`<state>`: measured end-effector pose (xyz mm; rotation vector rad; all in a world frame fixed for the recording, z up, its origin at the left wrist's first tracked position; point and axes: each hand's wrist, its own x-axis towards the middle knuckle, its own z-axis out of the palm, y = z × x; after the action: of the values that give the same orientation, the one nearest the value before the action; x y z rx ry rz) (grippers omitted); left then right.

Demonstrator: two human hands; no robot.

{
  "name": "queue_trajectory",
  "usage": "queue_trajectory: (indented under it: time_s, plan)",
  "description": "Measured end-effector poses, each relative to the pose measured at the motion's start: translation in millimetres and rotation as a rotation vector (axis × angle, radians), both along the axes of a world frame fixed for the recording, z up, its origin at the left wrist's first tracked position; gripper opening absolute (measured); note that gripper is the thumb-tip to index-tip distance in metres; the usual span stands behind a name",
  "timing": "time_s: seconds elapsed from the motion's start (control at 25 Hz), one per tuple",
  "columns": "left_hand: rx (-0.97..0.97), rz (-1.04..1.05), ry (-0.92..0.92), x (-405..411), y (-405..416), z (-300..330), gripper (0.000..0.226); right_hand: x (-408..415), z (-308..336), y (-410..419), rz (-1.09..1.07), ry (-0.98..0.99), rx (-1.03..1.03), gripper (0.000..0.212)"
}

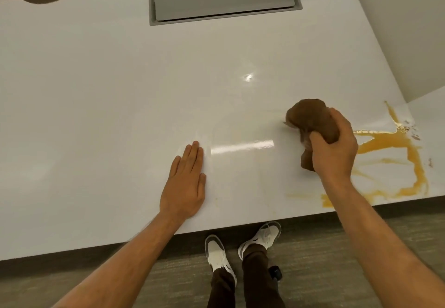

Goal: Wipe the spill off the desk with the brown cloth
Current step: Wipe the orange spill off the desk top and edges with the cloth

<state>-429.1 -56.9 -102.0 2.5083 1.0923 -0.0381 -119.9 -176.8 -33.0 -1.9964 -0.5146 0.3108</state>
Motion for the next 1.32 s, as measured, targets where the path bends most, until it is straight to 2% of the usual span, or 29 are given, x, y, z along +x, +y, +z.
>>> queue_trajectory:
  time_s: [0.08,0.12,0.2,0.36,0.48,0.68,0.8,0.92,1.12,1.2,1.32]
  plan:
    - [0.002,-0.001,-0.007,1,0,0,0.066,18,-22,26,0.097,-0.117,-0.264,0.061]
    - [0.004,-0.001,-0.005,1,0,-1,0.067,22,-35,38,0.164,-0.192,-0.411,0.069]
    - [0.008,0.001,-0.002,1,0,-2,0.067,22,-52,64,0.254,-0.287,-0.513,0.083]
    - [-0.002,0.017,-0.018,1,0,-3,0.067,-7,-59,122,0.501,-0.337,-0.468,0.087]
    - [-0.039,0.072,-0.098,1,0,-2,0.071,-52,-57,141,0.735,-0.422,-0.410,0.082]
    - [-0.080,0.117,-0.278,-3,1,0,0.084,-104,-56,103,1.031,-0.482,-0.290,0.080]
    - [-0.120,0.141,-0.371,-4,1,2,0.089,-119,-60,53,1.092,-0.484,-0.232,0.072]
    - [-0.110,0.099,-0.324,-6,2,0,0.090,-123,-68,-4,1.053,-0.509,-0.149,0.056]
    - [-0.043,-0.007,-0.120,-2,1,5,0.095,-109,-60,-73,0.904,-0.437,-0.162,0.055]
    - [-0.031,-0.026,-0.081,-1,-2,10,0.097,-99,-49,-93,0.665,-0.334,-0.139,0.052]
    - [-0.050,-0.097,-0.107,7,-10,19,0.096,-78,-23,-118,0.122,0.117,-0.010,0.073]
